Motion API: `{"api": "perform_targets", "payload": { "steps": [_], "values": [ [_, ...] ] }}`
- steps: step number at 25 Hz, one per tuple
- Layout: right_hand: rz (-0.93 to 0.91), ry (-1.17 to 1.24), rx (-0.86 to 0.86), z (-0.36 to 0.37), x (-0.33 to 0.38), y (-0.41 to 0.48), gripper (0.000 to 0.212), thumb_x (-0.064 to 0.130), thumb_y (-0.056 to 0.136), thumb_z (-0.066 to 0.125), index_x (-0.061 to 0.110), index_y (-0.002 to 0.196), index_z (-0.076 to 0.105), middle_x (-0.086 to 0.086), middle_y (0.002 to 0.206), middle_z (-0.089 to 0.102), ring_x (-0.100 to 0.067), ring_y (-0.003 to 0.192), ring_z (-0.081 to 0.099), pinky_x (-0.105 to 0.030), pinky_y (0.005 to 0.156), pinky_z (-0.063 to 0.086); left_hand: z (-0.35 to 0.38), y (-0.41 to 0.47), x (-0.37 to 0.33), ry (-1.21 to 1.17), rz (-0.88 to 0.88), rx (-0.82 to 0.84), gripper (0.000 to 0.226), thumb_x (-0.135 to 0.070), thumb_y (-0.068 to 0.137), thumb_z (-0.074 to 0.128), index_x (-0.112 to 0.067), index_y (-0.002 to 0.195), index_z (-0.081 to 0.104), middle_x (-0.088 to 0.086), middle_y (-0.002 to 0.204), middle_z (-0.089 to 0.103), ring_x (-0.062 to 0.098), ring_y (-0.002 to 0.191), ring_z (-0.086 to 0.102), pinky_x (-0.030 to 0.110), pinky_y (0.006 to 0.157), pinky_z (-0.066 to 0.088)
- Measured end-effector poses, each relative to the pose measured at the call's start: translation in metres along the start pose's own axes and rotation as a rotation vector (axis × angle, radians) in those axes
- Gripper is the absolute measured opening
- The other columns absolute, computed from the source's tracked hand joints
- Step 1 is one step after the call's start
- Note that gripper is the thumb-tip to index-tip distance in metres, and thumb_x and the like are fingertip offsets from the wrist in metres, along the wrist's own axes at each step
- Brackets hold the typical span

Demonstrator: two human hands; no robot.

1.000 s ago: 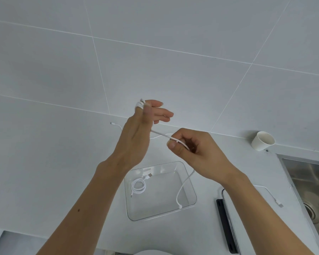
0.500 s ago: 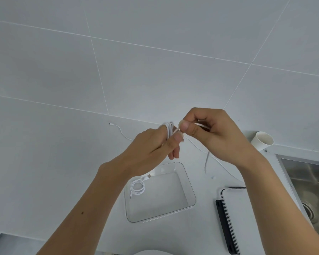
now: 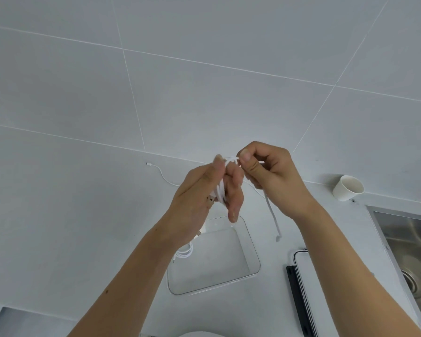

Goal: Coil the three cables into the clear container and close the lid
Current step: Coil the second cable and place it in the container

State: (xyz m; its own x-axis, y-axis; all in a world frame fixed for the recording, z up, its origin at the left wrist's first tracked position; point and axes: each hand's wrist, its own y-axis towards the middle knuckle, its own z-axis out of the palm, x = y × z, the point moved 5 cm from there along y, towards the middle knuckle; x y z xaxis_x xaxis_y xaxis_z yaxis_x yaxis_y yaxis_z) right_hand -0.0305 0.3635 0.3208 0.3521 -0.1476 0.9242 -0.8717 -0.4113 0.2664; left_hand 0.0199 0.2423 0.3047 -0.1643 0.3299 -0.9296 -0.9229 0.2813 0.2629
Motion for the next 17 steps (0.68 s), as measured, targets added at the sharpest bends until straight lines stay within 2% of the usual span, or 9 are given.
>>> {"api": "perform_targets", "payload": {
  "steps": [3, 5, 8, 10, 13, 17],
  "values": [
    [0.022, -0.014, 0.037, 0.013, -0.008, -0.004, 0.031, 0.01, 0.102, 0.049, 0.022, 0.075, 0.06, 0.012, 0.061, 0.054, -0.001, 0.049, 0.046, -0.011, 0.051, 0.033, -0.005, 0.003, -0.004, -0.111, 0.066, -0.105, 0.056, -0.031, 0.104, 0.01, -0.005, 0.083, 0.055, -0.004, 0.051, 0.059, 0.01, 0.049, 0.053, 0.02, 0.065, 0.047],
    [0.054, -0.044, 0.058, 0.02, -0.016, -0.008, 0.031, 0.01, 0.103, 0.048, 0.019, 0.075, 0.059, 0.014, 0.06, 0.055, -0.002, 0.049, 0.045, -0.012, 0.051, 0.033, -0.009, 0.004, -0.003, -0.159, 0.073, -0.142, 0.064, -0.038, 0.103, 0.004, -0.006, 0.092, 0.058, -0.002, 0.057, 0.061, 0.013, 0.055, 0.058, 0.023, 0.066, 0.05],
    [0.09, -0.136, 0.076, 0.027, -0.028, -0.015, 0.028, 0.027, 0.102, 0.049, 0.012, 0.084, 0.065, 0.011, 0.06, 0.054, -0.009, 0.054, 0.047, -0.022, 0.055, 0.036, -0.016, 0.006, -0.004, -0.185, 0.071, -0.155, 0.073, -0.049, 0.099, 0.0, -0.004, 0.108, 0.057, 0.003, 0.072, 0.065, 0.019, 0.066, 0.059, 0.03, 0.064, 0.05],
    [0.113, -0.169, 0.087, 0.029, -0.03, -0.02, 0.029, 0.03, 0.102, 0.05, 0.017, 0.08, 0.064, 0.009, 0.058, 0.051, -0.007, 0.054, 0.049, -0.02, 0.057, 0.038, -0.025, 0.009, -0.005, -0.087, 0.072, -0.233, 0.072, -0.049, 0.098, -0.001, -0.006, 0.111, 0.055, 0.002, 0.078, 0.068, 0.018, 0.071, 0.062, 0.027, 0.068, 0.051],
    [0.135, -0.185, 0.108, 0.029, -0.027, -0.026, 0.03, 0.03, 0.1, 0.053, 0.019, 0.074, 0.062, 0.004, 0.055, 0.046, -0.008, 0.052, 0.044, -0.017, 0.053, 0.035, -0.04, 0.016, -0.005, 0.107, 0.067, -0.382, 0.067, -0.053, 0.093, 0.006, -0.012, 0.113, 0.055, -0.002, 0.082, 0.073, 0.015, 0.08, 0.067, 0.023, 0.079, 0.05],
    [0.115, -0.233, 0.145, 0.03, -0.019, -0.03, 0.028, 0.033, 0.1, 0.052, 0.02, 0.077, 0.063, 0.004, 0.055, 0.043, -0.028, 0.056, 0.045, -0.026, 0.054, 0.038, -0.047, 0.018, -0.004, 0.119, 0.084, -0.436, 0.063, -0.05, 0.096, 0.005, -0.013, 0.121, 0.049, -0.003, 0.102, 0.073, 0.015, 0.103, 0.068, 0.022, 0.094, 0.048]
  ]
}}
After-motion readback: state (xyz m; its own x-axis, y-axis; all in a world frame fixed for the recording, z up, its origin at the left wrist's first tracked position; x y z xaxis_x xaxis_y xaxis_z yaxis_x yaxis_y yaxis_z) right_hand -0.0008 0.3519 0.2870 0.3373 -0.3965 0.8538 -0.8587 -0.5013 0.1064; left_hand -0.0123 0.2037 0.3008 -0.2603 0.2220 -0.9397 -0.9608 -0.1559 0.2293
